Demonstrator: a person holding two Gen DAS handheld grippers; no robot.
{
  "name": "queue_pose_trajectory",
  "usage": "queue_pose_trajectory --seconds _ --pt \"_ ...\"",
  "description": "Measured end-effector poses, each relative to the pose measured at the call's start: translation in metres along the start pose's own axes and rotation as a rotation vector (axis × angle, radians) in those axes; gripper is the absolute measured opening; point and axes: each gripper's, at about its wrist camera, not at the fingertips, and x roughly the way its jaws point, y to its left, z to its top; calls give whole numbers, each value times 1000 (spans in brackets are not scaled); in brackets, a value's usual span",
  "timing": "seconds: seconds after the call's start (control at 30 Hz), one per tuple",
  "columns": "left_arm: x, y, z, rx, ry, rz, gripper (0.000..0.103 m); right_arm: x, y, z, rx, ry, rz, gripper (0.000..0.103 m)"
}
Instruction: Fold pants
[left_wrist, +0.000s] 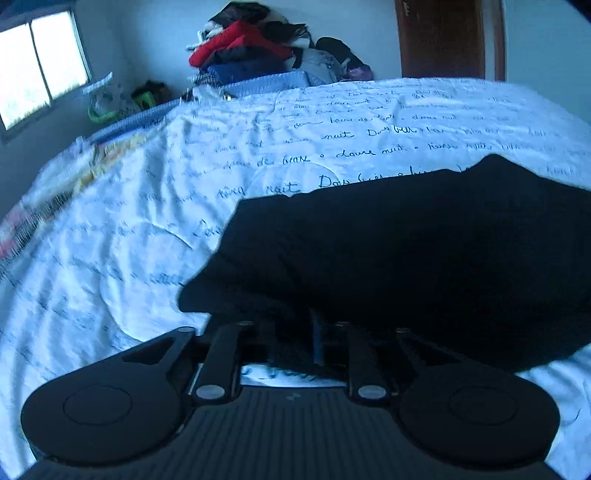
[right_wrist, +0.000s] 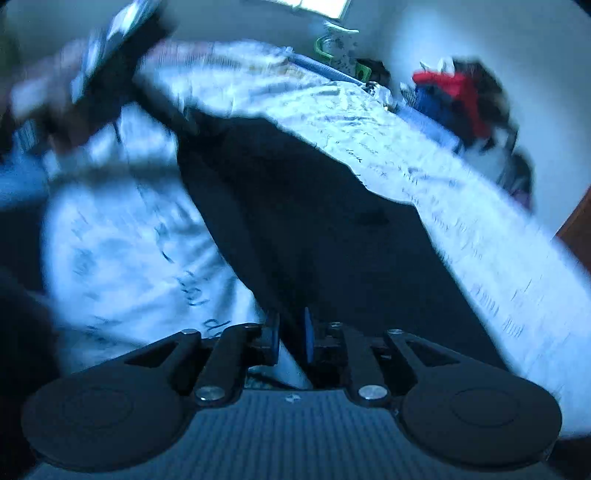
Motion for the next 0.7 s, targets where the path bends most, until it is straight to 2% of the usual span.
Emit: queue_pose_trajectory --seconds 0.07,0.13,0.17,0.23,0.27,0.33,0.37,0.43,0.47,0.53,0.57,0.6,0.63,0.7 --pt "-4 -3 -2 54 -7 39 38 -19 -26 -6 123 -50 24 15" --pt "-3 -4 -1 62 5 38 38 -21 -53 -17 238 -69 11 22" --pt "-3 -4 0 60 17 40 38 -15 -64 -24 301 -49 -1 26" --pt "-11 -2 1 69 24 42 38 0 -77 -42 415 80 -4 26" --pt "-17 -1 0 81 14 49 39 -4 -75 -51 420 84 10 26" --pt "-29 -2 0 118 9 135 41 -32 -68 -61 400 51 29 26" --pt "-34 -3 2 137 -1 173 41 -47 -68 -66 411 33 2 27" --pt "-46 -8 11 144 -37 182 41 -76 -81 -77 464 -23 -90 27" --pt "-52 -14 18 138 -60 159 44 -86 -91 -84 499 -44 -143 29" --pt "-63 -30 32 125 -101 75 52 -97 -118 -108 590 -47 -262 40" --pt "-68 -42 39 126 -119 10 59 -98 -131 -124 642 -2 -318 47" --pt "-71 -55 45 130 -134 -52 62 -97 -142 -141 698 72 -371 46" --pt "-73 -70 51 141 -150 -125 67 -100 -148 -156 724 105 -391 46" --pt "-72 -105 63 169 -154 -266 68 -121 -150 -166 765 37 -382 46"
